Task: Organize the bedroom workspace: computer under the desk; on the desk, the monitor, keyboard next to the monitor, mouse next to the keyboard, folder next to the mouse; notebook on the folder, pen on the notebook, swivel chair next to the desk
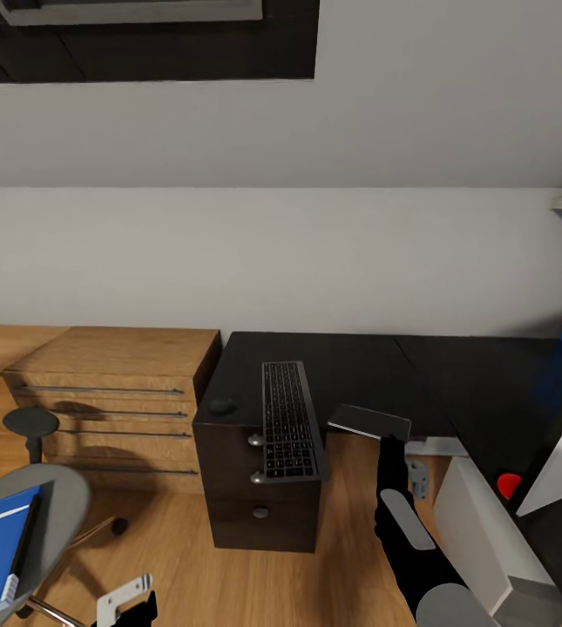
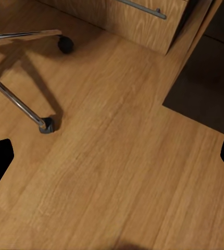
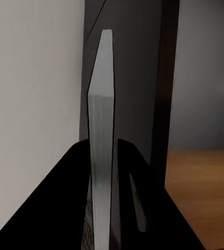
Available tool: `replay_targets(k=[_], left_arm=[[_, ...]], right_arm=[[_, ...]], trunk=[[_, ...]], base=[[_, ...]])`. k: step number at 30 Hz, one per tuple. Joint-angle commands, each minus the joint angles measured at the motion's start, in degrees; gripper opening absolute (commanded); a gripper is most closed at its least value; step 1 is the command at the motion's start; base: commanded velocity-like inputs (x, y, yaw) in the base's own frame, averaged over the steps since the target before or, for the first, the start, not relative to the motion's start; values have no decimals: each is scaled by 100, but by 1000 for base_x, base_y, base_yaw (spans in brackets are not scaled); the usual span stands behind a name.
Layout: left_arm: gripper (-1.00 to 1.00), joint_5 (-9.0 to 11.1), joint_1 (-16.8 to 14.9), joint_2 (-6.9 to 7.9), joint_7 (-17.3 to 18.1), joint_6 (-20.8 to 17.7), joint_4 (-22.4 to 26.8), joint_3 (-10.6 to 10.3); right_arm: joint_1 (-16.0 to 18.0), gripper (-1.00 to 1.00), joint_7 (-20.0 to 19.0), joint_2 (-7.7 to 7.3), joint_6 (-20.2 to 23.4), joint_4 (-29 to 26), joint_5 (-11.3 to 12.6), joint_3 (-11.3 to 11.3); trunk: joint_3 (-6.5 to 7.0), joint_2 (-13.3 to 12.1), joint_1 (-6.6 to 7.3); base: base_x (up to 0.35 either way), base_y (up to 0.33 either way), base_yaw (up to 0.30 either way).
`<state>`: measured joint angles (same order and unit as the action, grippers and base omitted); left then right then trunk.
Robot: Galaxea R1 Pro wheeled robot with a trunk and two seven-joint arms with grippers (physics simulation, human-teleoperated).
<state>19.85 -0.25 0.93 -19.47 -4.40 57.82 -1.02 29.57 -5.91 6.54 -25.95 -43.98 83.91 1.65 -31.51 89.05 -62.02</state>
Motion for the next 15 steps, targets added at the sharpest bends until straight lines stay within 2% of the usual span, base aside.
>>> replay_targets(k=[1, 13, 15], left_arm=[[100, 28, -2, 4, -31, -26, 10, -11], [100, 28, -2, 3, -31, -26, 10, -11], [100, 28, -2, 3, -31, -26, 10, -11]], right_arm=[[4, -100, -77, 5, -6, 3, 64, 11], [4, -100, -77, 5, -7, 3, 64, 11], [4, -100, -77, 5, -4, 3, 67, 13]], trunk=[[-24, 45, -22], [-240, 526, -286], [-240, 526, -286]], base=[[0, 0, 0], [0, 0, 0], [0, 0, 0]])
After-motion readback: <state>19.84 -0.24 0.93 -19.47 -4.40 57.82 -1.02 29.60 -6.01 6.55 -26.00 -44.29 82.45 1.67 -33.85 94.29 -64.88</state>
